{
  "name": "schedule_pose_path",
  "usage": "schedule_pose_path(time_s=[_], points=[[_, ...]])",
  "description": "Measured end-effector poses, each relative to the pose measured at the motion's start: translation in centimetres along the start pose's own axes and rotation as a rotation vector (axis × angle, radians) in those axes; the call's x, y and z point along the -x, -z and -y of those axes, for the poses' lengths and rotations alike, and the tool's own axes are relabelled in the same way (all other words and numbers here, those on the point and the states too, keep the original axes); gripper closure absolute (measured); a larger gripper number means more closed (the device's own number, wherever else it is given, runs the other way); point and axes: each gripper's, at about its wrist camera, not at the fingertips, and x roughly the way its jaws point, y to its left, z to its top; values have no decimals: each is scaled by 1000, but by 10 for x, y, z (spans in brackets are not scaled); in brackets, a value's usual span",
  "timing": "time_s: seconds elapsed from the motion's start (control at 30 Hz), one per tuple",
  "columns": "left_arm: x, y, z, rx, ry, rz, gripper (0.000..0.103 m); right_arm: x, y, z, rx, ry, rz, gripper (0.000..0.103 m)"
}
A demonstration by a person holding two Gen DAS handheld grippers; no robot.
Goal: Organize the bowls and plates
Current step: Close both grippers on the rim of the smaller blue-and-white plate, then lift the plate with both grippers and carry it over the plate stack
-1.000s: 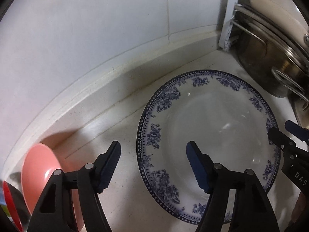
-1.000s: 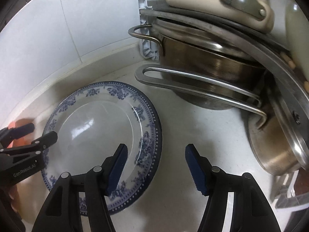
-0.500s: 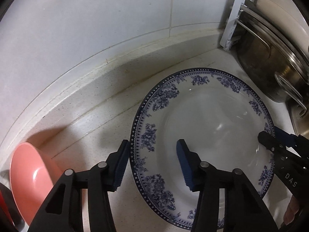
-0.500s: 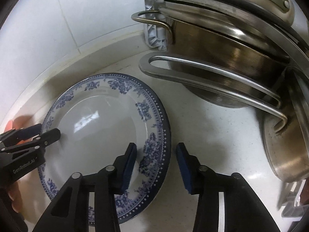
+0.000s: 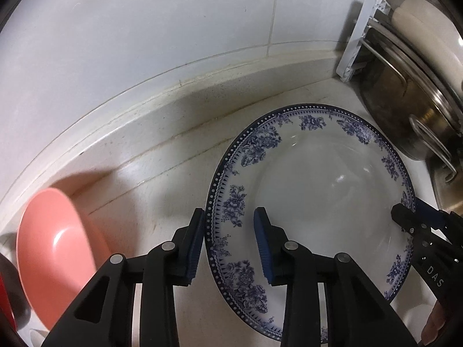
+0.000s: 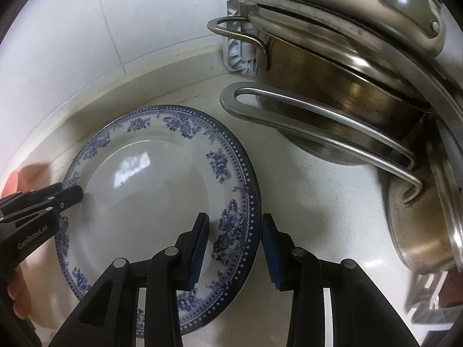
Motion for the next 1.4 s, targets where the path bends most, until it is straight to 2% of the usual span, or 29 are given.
schedule_pose_path(time_s=[0.33, 0.73, 1.07, 1.4], points=[[45, 25, -3, 28, 11, 15, 69, 33, 12, -5, 9, 7, 9, 66], [125, 76, -28, 85, -12, 93, 69, 103, 52, -25, 38, -7, 63, 66], [185, 130, -57, 125, -46, 129, 69, 156, 97, -51, 80, -34, 100, 66], [239, 206, -103, 218, -95, 158, 69, 207, 147, -92, 156, -84, 117, 66]])
